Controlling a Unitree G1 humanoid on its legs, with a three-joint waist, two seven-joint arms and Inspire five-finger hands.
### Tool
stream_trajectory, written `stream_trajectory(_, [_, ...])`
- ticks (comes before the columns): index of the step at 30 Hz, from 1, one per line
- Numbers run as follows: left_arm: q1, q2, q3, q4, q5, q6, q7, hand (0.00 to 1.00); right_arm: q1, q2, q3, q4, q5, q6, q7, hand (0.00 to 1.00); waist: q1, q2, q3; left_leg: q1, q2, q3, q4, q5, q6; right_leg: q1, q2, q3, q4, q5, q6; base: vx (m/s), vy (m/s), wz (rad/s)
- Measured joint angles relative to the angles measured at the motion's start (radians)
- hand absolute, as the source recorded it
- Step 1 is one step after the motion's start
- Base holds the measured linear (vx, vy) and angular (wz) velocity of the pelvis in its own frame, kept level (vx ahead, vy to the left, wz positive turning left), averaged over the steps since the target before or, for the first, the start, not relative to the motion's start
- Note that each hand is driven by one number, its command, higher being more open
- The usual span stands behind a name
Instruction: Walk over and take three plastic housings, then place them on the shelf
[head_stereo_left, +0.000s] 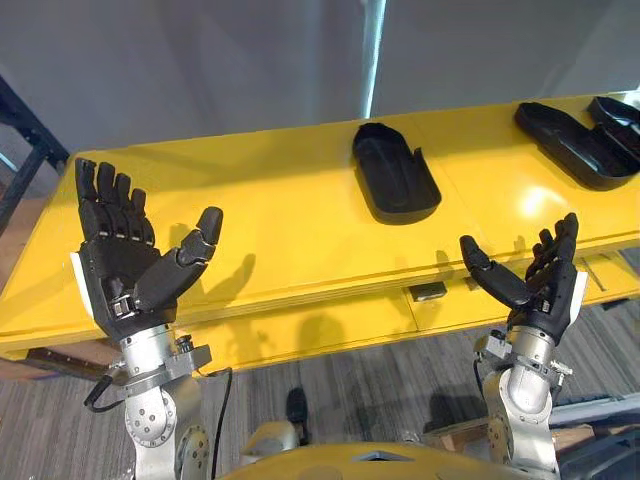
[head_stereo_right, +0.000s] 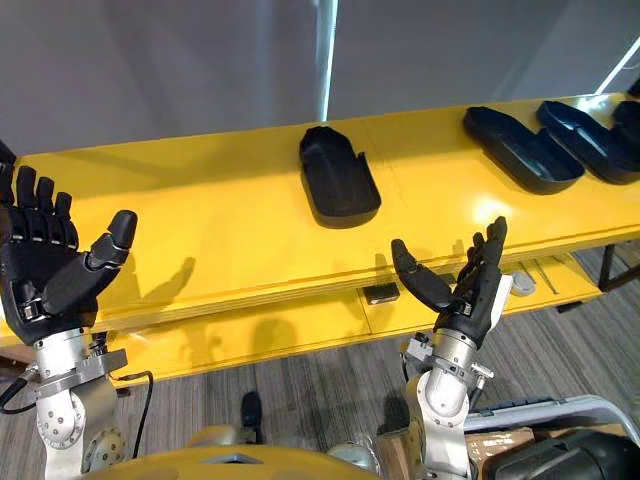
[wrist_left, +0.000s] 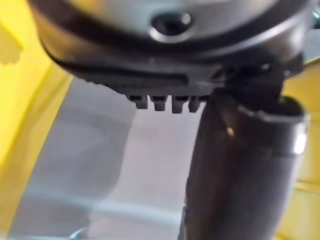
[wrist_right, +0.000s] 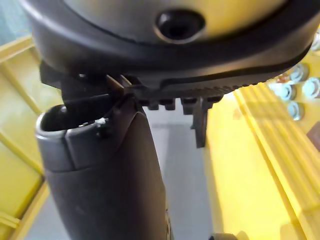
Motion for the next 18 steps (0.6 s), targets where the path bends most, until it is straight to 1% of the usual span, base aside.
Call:
stream_trajectory(3, [-0.010, 0.002, -0.034, 0.000, 0.001, 0.013, -0.001, 1.00, 0.015, 0.013, -0.001, 0.000, 0.014, 0.011, 0.000, 1.00, -0.007, 0.000, -0.004, 0.009, 0.009, 0.036, 0.000, -0.009, 0.000, -0.017, 0.004, 0.040, -0.001, 0.005, -0.006, 0.01, -0.010, -0.45])
stream_trajectory(5, [-0.014, 0.009, -0.087, 0.001, 0.005, 0.032, -0.002, 1.00, 0.049, 0.021, 0.003, 0.000, 0.038, 0.032, -0.001, 1.00, -0.029, -0.001, -0.015, 0.013, 0.021, 0.079, 0.000, -0.014, -0.005, -0.038, 0.016, 0.085, -0.021, 0.024, -0.015, 0.01, -0.004, -0.59])
stream_trajectory(7, [-0.025, 0.016, -0.117, 0.009, 0.005, 0.053, 0.000, 1.00, 0.077, 0.028, 0.000, 0.000, 0.052, 0.056, 0.009, 1.00, -0.037, -0.003, -0.017, 0.026, 0.034, 0.127, 0.000, -0.018, -0.014, -0.051, 0.028, 0.135, -0.037, 0.041, -0.021, 0.01, -0.001, -0.78])
stream_trajectory(8, [-0.041, 0.021, -0.126, 0.023, 0.005, 0.061, 0.001, 1.00, 0.096, 0.029, 0.001, 0.000, 0.072, 0.078, 0.022, 1.00, -0.047, -0.005, -0.018, 0.041, 0.044, 0.162, 0.000, -0.021, -0.018, -0.056, 0.038, 0.167, -0.052, 0.055, -0.027, -0.01, -0.003, -0.89])
stream_trajectory(9, [-0.045, 0.022, -0.127, 0.028, 0.005, 0.068, 0.003, 1.00, 0.104, 0.029, 0.001, 0.000, 0.076, 0.087, 0.033, 1.00, -0.057, -0.006, -0.018, 0.047, 0.049, 0.178, 0.000, -0.023, -0.019, -0.059, 0.042, 0.187, -0.057, 0.059, -0.028, -0.01, -0.004, -0.86])
stream_trajectory(10, [-0.052, 0.027, -0.130, 0.030, 0.005, 0.080, 0.007, 1.00, 0.117, 0.029, 0.001, 0.000, 0.078, 0.095, 0.053, 1.00, -0.067, -0.005, -0.019, 0.057, 0.057, 0.207, 0.000, -0.031, -0.028, -0.067, 0.051, 0.216, -0.063, 0.066, -0.032, -0.03, -0.008, -0.88])
stream_trajectory(11, [-0.053, 0.038, -0.138, 0.031, 0.008, 0.082, 0.012, 1.00, 0.134, 0.029, 0.001, 0.000, 0.078, 0.108, 0.069, 1.00, -0.087, -0.005, -0.020, 0.072, 0.068, 0.243, 0.000, -0.037, -0.036, -0.073, 0.062, 0.251, -0.079, 0.075, -0.036, -0.04, -0.012, -1.00])
stream_trajectory(13, [-0.062, 0.059, -0.160, 0.033, 0.057, 0.093, 0.033, 1.00, 0.174, 0.029, -0.007, 0.000, 0.078, 0.111, 0.082, 1.00, -0.114, -0.002, -0.035, 0.081, 0.086, 0.293, 0.000, -0.045, -0.048, -0.106, 0.080, 0.305, -0.088, 0.076, -0.045, -0.05, -0.029, -0.94])
stream_trajectory(14, [-0.086, 0.070, -0.178, 0.040, 0.080, 0.103, 0.038, 1.00, 0.201, 0.029, -0.023, 0.000, 0.081, 0.111, 0.087, 1.00, -0.130, 0.003, -0.045, 0.081, 0.092, 0.312, 0.000, -0.043, -0.056, -0.120, 0.090, 0.326, -0.089, 0.078, -0.049, -0.02, -0.033, -0.63])
stream_trajectory(15, [-0.098, 0.074, -0.186, 0.046, 0.089, 0.103, 0.038, 1.00, 0.213, 0.029, -0.033, 0.000, 0.086, 0.111, 0.092, 1.00, -0.142, 0.006, -0.047, 0.082, 0.093, 0.318, 0.000, -0.044, -0.057, -0.124, 0.094, 0.332, -0.090, 0.079, -0.051, 0.01, -0.029, -0.51])
stream_trajectory(16, [-0.124, 0.083, -0.206, 0.060, 0.088, 0.104, 0.039, 1.00, 0.232, 0.029, -0.051, 0.000, 0.116, 0.110, 0.098, 1.00, -0.158, 0.011, -0.054, 0.082, 0.107, 0.337, 0.001, -0.043, -0.063, -0.136, 0.105, 0.351, -0.091, 0.083, -0.057, 0.02, -0.033, -0.37])
stream_trajectory(17, [-0.133, 0.084, -0.208, 0.065, 0.088, 0.106, 0.039, 1.00, 0.237, 0.030, -0.058, 0.000, 0.126, 0.110, 0.100, 1.00, -0.168, 0.013, -0.055, 0.084, 0.110, 0.345, 0.001, -0.044, -0.067, -0.139, 0.110, 0.359, -0.094, 0.086, -0.060, 0.03, -0.054, -0.58])
stream_trajectory(18, [-0.160, 0.085, -0.222, 0.069, 0.084, 0.116, 0.047, 1.00, 0.250, 0.038, -0.080, 0.000, 0.127, 0.109, 0.106, 1.00, -0.189, 0.016, -0.056, 0.084, 0.127, 0.369, 0.004, -0.043, -0.076, -0.149, 0.128, 0.381, -0.110, 0.099, -0.070, 0.04, -0.080, -0.47])
